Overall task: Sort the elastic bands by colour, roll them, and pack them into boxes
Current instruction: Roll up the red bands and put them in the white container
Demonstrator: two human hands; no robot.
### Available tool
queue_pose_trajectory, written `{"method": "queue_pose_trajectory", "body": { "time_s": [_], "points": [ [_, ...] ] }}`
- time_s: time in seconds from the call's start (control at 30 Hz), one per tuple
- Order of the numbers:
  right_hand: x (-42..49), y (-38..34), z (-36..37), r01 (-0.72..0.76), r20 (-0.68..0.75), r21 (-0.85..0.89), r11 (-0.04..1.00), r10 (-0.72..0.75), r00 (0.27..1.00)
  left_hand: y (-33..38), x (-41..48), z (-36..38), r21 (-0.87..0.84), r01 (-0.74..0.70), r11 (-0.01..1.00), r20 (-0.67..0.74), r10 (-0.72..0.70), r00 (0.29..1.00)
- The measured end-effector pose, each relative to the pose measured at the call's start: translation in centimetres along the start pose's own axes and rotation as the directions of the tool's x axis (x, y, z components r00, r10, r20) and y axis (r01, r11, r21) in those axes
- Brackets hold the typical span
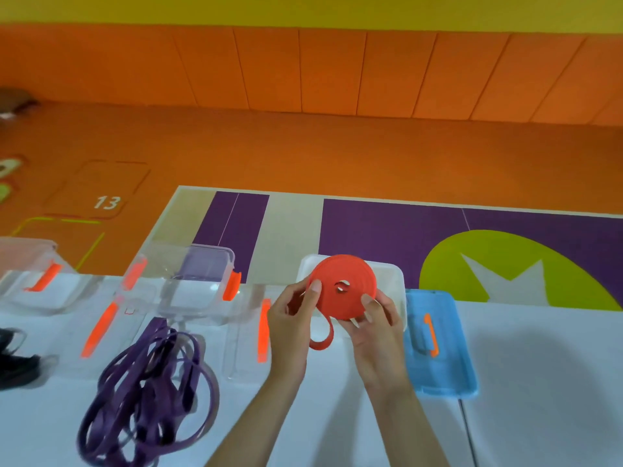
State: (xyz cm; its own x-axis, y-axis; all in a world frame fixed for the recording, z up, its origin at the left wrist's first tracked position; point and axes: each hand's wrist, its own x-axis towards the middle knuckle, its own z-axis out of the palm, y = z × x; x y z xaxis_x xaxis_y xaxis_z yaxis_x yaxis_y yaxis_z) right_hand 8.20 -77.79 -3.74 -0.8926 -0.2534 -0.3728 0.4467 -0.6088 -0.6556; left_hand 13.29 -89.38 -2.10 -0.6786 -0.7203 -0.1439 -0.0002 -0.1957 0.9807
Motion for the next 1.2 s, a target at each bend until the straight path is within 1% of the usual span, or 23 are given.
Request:
{"method": "queue_pose_trajectory", "body": {
  "time_s": [0.07,0.1,0.13,0.17,0.2,0.23,0.27,0.37,0.43,0.47,0.53,0.63,0.7,0.83,0.87,0.9,0.97,1.0,1.07,1.13,1.2],
  "points": [
    [0.6,0.3,-0.4,-0.008,-0.008,0.054,0.998,0.008,1.000,-0.9,0.5,0.8,-0.005,0.075,0.997,0.040,-0.074,0.996],
    [1.0,0.3,-0.7,0.001,-0.006,0.027,1.000,0.000,1.000,-1.2,0.6,1.1,-0.030,0.121,0.992,0.049,-0.119,0.992],
    [1.4,0.0,-1.1,0.019,0.007,-0.053,0.998,-0.019,1.000,-1.5,0.8,1.4,-0.057,0.161,0.985,0.046,-0.158,0.986],
    [1.8,-0.4,-1.5,0.043,0.032,-0.178,0.983,-0.037,0.999,-1.7,0.9,1.5,-0.078,0.192,0.978,0.029,-0.190,0.981],
    [2.3,-0.9,-2.1,0.058,0.065,-0.321,0.945,-0.039,0.997,-1.9,1.1,1.5,-0.090,0.213,0.973,0.010,-0.213,0.977],
    [2.8,-1.6,-2.9,0.060,0.099,-0.438,0.897,-0.018,0.995,-2.1,1.3,1.4,-0.089,0.222,0.971,-0.001,-0.223,0.975],
    [3.4,-2.3,-3.6,0.045,0.124,-0.514,0.857,0.022,0.992,-2.2,1.6,1.3,-0.075,0.222,0.972,0.001,-0.223,0.975],
    [5.0,-4.4,-5.7,-0.019,0.230,-0.603,0.798,0.196,0.953,-2.7,2.4,1.2,0.018,0.205,0.978,0.046,-0.206,0.977],
    [5.7,-5.7,-6.4,-0.030,0.277,-0.634,0.772,0.264,0.924,-3.1,2.8,1.5,0.046,0.200,0.979,0.095,-0.204,0.974],
    [6.0,-6.1,-6.6,-0.027,0.282,-0.633,0.774,0.263,0.923,-3.3,3.0,1.7,0.059,0.204,0.977,0.122,-0.210,0.970],
    [6.5,-6.7,-6.7,-0.027,0.250,-0.602,0.798,0.221,0.943,-3.5,3.1,2.0,0.083,0.218,0.972,0.166,-0.229,0.959],
    [6.9,-6.5,-6.7,-0.013,0.188,-0.571,0.821,0.146,0.971,-4.0,3.1,2.8,0.084,0.208,0.975,0.157,-0.219,0.963],
    [6.9,-5.8,-6.7,0.010,0.151,-0.548,0.836,0.087,0.985,-4.3,3.0,3.5,0.063,0.194,0.979,0.115,-0.201,0.973],
    [6.6,-3.5,-6.8,0.033,0.053,-0.447,0.894,-0.010,0.999,-4.8,2.7,4.8,-0.031,0.157,0.987,-0.073,-0.159,0.985],
    [6.5,-3.1,-6.6,0.032,0.018,-0.417,0.908,-0.027,0.999,-5.0,2.5,5.1,-0.045,0.130,0.991,-0.088,-0.133,0.987],
    [6.5,-2.8,-6.4,0.034,-0.017,-0.387,0.921,-0.044,0.999,-5.1,2.2,5.5,-0.045,0.095,0.995,-0.079,-0.098,0.992],
    [6.5,-2.4,-5.9,0.043,-0.075,-0.329,0.944,-0.072,0.995,-5.5,1.6,6.0,0.022,0.003,1.000,0.000,-0.003,1.000],
    [6.5,-2.2,-5.6,0.050,-0.102,-0.294,0.954,-0.083,0.991,-5.7,1.4,6.0,0.090,-0.058,0.994,0.046,0.054,0.997],
    [6.4,-2.0,-5.1,0.061,-0.145,-0.220,0.974,-0.095,0.985,-6.4,1.1,5.8,0.262,-0.188,0.947,0.115,0.162,0.980],
    [6.1,-1.7,-4.6,0.057,-0.156,-0.146,0.988,-0.080,0.984,-6.7,1.3,5.7,0.346,-0.231,0.909,0.147,0.191,0.971],
    [5.6,-1.0,-4.3,0.032,-0.136,-0.089,0.996,-0.044,0.990,-6.5,1.4,6.0,0.311,-0.198,0.930,0.160,0.154,0.975]
  ]
}}
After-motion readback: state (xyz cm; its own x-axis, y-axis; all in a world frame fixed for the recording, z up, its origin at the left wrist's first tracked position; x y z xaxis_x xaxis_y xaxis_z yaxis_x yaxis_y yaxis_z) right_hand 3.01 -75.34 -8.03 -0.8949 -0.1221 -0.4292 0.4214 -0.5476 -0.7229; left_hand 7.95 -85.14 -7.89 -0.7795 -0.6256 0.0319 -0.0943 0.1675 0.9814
